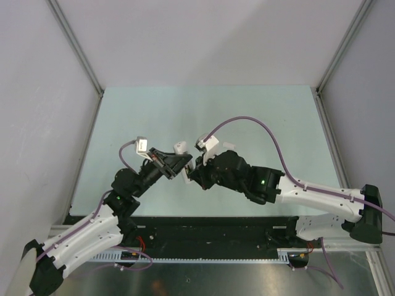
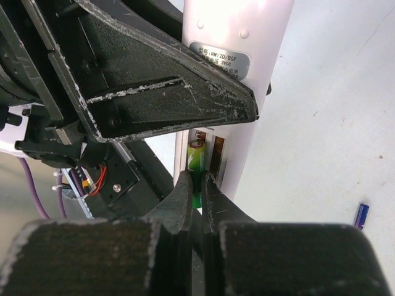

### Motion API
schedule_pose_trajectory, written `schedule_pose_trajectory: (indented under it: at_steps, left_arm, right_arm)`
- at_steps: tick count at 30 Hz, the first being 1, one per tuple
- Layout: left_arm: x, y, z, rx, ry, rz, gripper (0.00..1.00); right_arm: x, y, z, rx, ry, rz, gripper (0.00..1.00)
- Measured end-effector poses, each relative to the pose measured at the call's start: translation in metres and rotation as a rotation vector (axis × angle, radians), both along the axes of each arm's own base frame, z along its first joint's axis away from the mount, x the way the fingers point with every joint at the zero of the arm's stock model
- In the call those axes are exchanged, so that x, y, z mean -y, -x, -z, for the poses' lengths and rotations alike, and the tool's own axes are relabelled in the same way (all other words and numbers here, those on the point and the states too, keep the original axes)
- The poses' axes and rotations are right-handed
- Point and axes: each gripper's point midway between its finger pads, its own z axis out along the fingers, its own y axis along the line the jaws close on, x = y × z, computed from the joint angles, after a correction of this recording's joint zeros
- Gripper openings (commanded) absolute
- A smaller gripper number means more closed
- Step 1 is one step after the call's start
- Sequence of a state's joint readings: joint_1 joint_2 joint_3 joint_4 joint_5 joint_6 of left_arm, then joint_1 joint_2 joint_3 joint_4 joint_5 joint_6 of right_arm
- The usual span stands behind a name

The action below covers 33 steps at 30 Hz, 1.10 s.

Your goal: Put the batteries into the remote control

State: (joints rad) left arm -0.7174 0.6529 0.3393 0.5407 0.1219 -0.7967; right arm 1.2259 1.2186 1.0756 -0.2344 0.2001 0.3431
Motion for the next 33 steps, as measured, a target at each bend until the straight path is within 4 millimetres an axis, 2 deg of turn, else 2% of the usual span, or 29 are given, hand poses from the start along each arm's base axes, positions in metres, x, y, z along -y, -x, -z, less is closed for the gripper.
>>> schedule_pose_trajectory:
  at_steps: [12, 33]
  left_arm:
    - [-0.004, 0.003, 0.001, 0.007, 0.012, -0.015, 0.00]
    - [-0.013, -0.005, -0.008, -0.019, 0.104, -0.099, 0.00]
  right_arm:
    - [-0.004, -0.003, -0.003, -0.015, -0.018, 0.014, 0.00]
    - [-0.012, -0.012, -0.011, -0.046, -0.099, 0.099, 0.00]
